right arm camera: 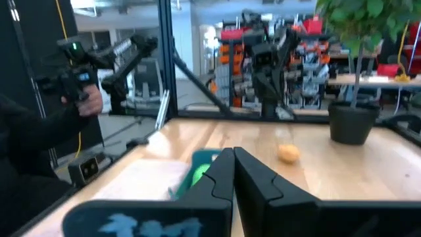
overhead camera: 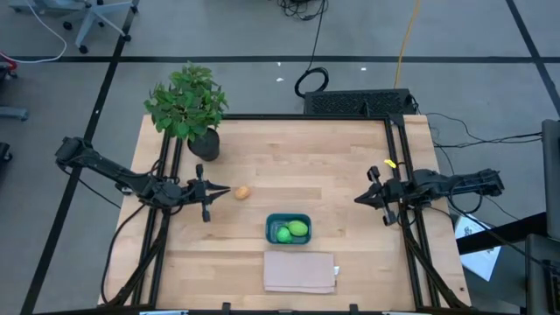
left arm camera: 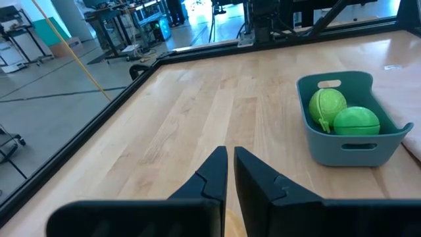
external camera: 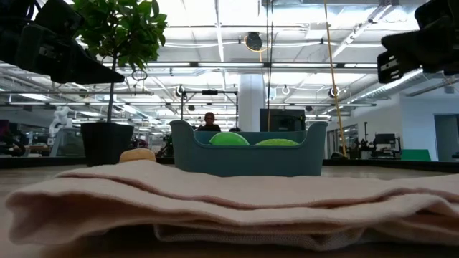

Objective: Pick and placing Produce into tupperware
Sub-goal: Put the brown potato into the blue bin

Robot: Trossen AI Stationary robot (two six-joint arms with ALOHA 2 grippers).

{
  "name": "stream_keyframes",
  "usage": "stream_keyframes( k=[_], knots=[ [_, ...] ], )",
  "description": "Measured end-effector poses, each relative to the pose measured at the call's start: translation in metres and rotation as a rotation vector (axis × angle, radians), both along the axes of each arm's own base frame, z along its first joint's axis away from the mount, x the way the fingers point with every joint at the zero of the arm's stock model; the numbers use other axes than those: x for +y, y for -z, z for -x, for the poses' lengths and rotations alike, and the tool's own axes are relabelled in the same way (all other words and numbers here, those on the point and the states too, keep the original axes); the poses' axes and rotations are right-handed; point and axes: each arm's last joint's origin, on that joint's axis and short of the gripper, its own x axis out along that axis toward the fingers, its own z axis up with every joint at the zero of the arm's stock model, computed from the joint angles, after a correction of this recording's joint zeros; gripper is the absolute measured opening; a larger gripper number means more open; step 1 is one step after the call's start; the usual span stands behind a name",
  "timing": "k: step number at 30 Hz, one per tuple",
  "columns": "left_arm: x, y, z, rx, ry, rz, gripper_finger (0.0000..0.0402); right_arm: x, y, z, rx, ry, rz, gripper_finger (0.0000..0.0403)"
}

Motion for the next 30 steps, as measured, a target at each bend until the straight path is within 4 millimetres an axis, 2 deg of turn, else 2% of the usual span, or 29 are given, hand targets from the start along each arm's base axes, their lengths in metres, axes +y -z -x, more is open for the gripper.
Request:
stream_keyframes(
  k=[7, 13, 18, 25, 30],
  knots=[
    [0.0, -0.001, 0.0, -0.015, 0.008, 0.01, 0.0033, 0.0, -0.003, 0.0, -0.033, 0.001, 0.009, 0.0],
    [-0.004, -0.02, -0.003, -0.179, 0.105, 0.005, 0.0033, 0.0, -0.006, 0.001, -0.075, 0.006, 0.054, 0.0],
    [-0.005, -0.046, -0.008, -0.218, 0.103, -0.016, 0.0033, 0.0, -0.004, 0.0, -0.072, 0.01, 0.1, 0.0],
    [-0.003, -0.089, -0.012, -0.223, 0.077, -0.003, 0.0033, 0.0, -0.004, 0.0, -0.064, 0.016, 0.079, 0.0],
    [0.001, -0.106, -0.016, -0.254, 0.041, 0.009, 0.0033, -0.002, -0.005, 0.0, -0.074, 0.067, 0.083, 0.0]
  ],
)
